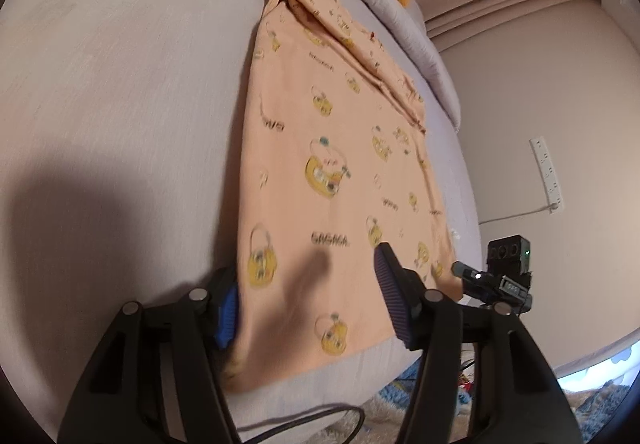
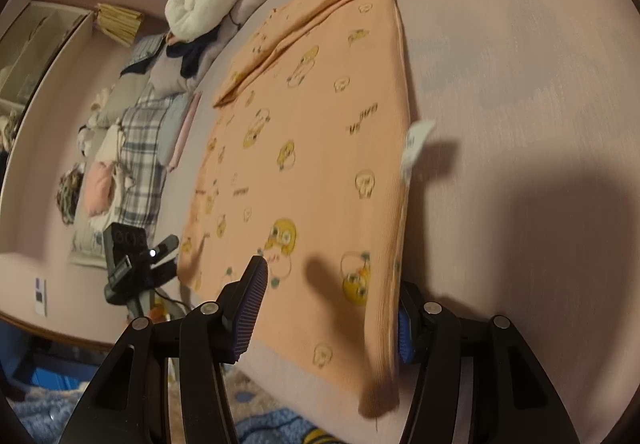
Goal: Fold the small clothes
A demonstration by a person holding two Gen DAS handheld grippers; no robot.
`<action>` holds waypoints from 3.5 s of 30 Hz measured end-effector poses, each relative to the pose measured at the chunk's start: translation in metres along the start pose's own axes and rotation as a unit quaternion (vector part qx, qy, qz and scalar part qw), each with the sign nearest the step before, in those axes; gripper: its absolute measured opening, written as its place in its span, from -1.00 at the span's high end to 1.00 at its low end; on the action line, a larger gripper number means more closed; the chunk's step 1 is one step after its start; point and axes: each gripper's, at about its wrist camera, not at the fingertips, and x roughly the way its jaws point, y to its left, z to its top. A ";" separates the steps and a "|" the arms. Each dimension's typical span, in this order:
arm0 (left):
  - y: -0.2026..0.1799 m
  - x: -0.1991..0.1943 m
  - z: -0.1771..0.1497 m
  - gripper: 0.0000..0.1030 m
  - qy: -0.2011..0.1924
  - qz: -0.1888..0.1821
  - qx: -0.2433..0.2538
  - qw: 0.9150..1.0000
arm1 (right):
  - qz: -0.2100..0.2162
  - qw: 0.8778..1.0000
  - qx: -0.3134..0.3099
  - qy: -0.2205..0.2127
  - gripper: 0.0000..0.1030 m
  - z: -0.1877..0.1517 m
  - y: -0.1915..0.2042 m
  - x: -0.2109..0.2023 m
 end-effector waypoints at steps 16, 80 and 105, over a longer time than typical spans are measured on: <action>0.005 0.013 0.007 0.23 -0.004 -0.004 -0.020 1.000 | -0.001 1.000 0.000 -0.005 -0.11 0.001 0.005 0.009; 0.000 -0.001 0.022 0.96 -0.053 -0.210 -0.091 0.972 | 0.173 0.981 -0.012 -0.083 0.79 0.012 0.041 -0.002; -0.019 -0.008 0.051 0.97 -0.076 -0.321 -0.113 0.937 | 0.200 0.975 -0.003 -0.102 0.79 0.034 0.043 -0.010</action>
